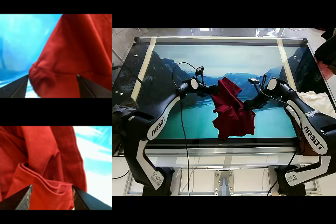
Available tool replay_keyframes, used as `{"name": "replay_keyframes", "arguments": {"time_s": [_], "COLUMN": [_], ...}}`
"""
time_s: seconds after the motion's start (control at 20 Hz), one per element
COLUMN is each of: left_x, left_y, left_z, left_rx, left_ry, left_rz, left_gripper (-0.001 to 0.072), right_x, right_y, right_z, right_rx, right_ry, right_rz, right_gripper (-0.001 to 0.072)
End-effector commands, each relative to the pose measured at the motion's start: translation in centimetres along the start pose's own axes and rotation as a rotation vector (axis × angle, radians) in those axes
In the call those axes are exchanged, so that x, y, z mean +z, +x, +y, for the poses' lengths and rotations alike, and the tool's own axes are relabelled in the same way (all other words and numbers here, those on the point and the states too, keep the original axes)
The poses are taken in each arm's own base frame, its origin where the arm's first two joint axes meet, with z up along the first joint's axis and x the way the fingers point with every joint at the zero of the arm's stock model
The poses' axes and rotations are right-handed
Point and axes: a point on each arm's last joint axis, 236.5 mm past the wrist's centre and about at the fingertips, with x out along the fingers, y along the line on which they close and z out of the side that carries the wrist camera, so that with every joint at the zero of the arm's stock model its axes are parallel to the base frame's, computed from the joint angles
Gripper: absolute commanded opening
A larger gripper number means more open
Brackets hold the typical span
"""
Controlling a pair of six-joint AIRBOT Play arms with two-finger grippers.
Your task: Fold the shirts.
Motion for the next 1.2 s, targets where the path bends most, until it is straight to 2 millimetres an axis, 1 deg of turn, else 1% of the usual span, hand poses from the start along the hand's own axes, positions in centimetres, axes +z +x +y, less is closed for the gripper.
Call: {"name": "replay_keyframes", "arguments": {"time_s": [0.0,0.05,0.1,0.15,0.2,0.25,0.3,0.35,0.4,0.45,0.5,0.55,0.6,0.65,0.7,0.75,0.8,0.85,0.95,1.0,1.05,1.15], "left_x": [-0.3,-0.3,-0.4,-0.4,-0.2,0.4,1.3,2.8,4.8,6.8,8.8,10.4,11.6,12.2,12.2,11.8,11.0,9.8,7.4,6.3,5.2,3.2], "left_y": [0.7,0.7,0.7,0.6,0.4,-0.2,-1.1,-2.6,-4.8,-7.5,-10.8,-14.2,-18.1,-21.8,-25.7,-29.3,-33.5,-36.8,-44.2,-47.3,-50.5,-55.6], "left_z": [0.0,0.0,-0.1,-0.1,-0.3,-0.7,-1.4,-2.1,-2.9,-3.8,-4.5,-4.8,-4.7,-4.3,-3.5,-2.6,-1.7,-1.0,-0.5,-1.0,-2.2,-4.4], "left_rx": [-0.005,-0.005,-0.005,-0.007,-0.009,-0.015,-0.025,-0.035,-0.049,-0.062,-0.075,-0.081,-0.071,-0.045,0.001,0.053,0.110,0.160,0.252,0.271,0.267,0.247], "left_ry": [-0.010,-0.009,-0.009,-0.008,-0.006,0.003,0.026,0.069,0.104,0.125,0.133,0.138,0.155,0.180,0.213,0.241,0.264,0.279,0.308,0.323,0.341,0.373], "left_rz": [0.014,0.014,0.015,0.014,0.010,-0.005,-0.031,-0.069,-0.124,-0.179,-0.238,-0.293,-0.346,-0.381,-0.403,-0.414,-0.433,-0.438,-0.504,-0.554,-0.625,-0.750], "left_gripper": [0.0564,0.0547,0.0485,0.0287,0.0058,0.0012,0.0013,0.0013,0.0012,0.0013,0.0012,0.0012,0.0012,0.0013,0.0013,0.0012,0.0012,0.0013,0.0013,0.0013,0.0012,0.0012], "right_x": [-1.0,-1.2,-1.3,-1.4,-1.4,-1.4,-1.1,-0.8,-0.6,-0.6,-0.7,-0.8,-1.0,-1.3,-1.7,-2.2,-2.7,-3.5,-5.3,-6.4,-7.3,-8.6], "right_y": [1.2,1.7,2.1,2.3,2.3,2.1,1.4,0.4,-1.4,-3.6,-6.1,-8.9,-12.2,-15.9,-19.3,-23.1,-26.6,-30.2,-36.3,-38.8,-40.8,-43.1], "right_z": [0.6,0.8,1.2,1.6,2.0,2.4,2.6,3.0,3.4,3.7,3.9,4.1,4.5,5.1,5.7,6.7,7.8,9.2,11.8,12.9,13.8,14.8], "right_rx": [0.037,0.039,0.041,0.042,0.045,0.044,0.040,0.040,0.035,0.009,-0.028,-0.068,-0.117,-0.166,-0.209,-0.248,-0.276,-0.296,-0.312,-0.317,-0.317,-0.322], "right_ry": [0.019,0.016,0.007,-0.008,-0.021,-0.033,-0.045,-0.059,-0.082,-0.117,-0.153,-0.184,-0.213,-0.240,-0.249,-0.268,-0.292,-0.305,-0.317,-0.326,-0.325,-0.337], "right_rz": [0.056,0.070,0.079,0.084,0.086,0.083,0.076,0.067,0.062,0.055,0.048,0.028,-0.010,-0.069,-0.132,-0.219,-0.312,-0.417,-0.604,-0.682,-0.743,-0.817], "right_gripper": [0.0553,0.0553,0.0536,0.0276,0.0042,0.0014,0.0014,0.0013,0.0013,0.0013,0.0013,0.0013,0.0013,0.0013,0.0013,0.0013,0.0013,0.0012,0.0012,0.0012,0.0012,0.0012]}}
